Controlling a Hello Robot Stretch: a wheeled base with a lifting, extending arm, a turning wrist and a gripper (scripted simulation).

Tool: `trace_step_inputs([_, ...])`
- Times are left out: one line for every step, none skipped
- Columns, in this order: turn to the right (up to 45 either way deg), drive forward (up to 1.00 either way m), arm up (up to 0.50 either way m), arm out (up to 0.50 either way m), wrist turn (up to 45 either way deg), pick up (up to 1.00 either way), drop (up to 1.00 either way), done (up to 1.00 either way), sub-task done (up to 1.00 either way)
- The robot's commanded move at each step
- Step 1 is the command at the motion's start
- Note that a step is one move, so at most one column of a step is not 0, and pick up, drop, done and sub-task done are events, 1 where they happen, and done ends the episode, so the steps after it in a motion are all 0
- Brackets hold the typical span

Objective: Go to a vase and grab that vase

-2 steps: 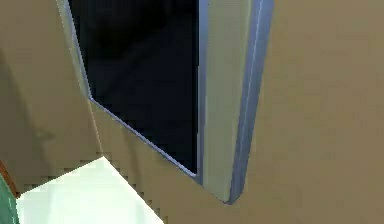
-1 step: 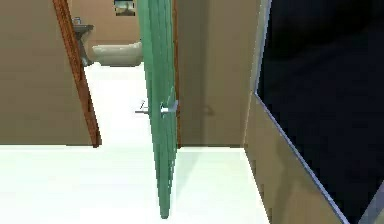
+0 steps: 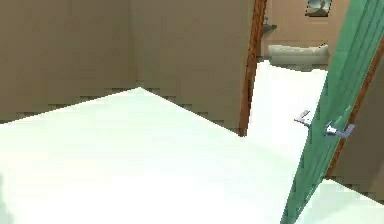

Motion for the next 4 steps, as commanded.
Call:
trace_step_inputs([-42.0,0.00,0.00,0.00,0.0,0.00,0.00,0.00,0.00])
trace_step_inputs([0.0,0.10,0.00,0.00,0.0,0.00,0.00,0.00,0.00])
trace_step_inputs([-45.0,0.00,0.00,0.00,0.0,0.00,0.00,0.00,0.00])
trace_step_inputs([-18.0,0.00,0.00,0.00,0.0,0.00,0.00,0.00,0.00])
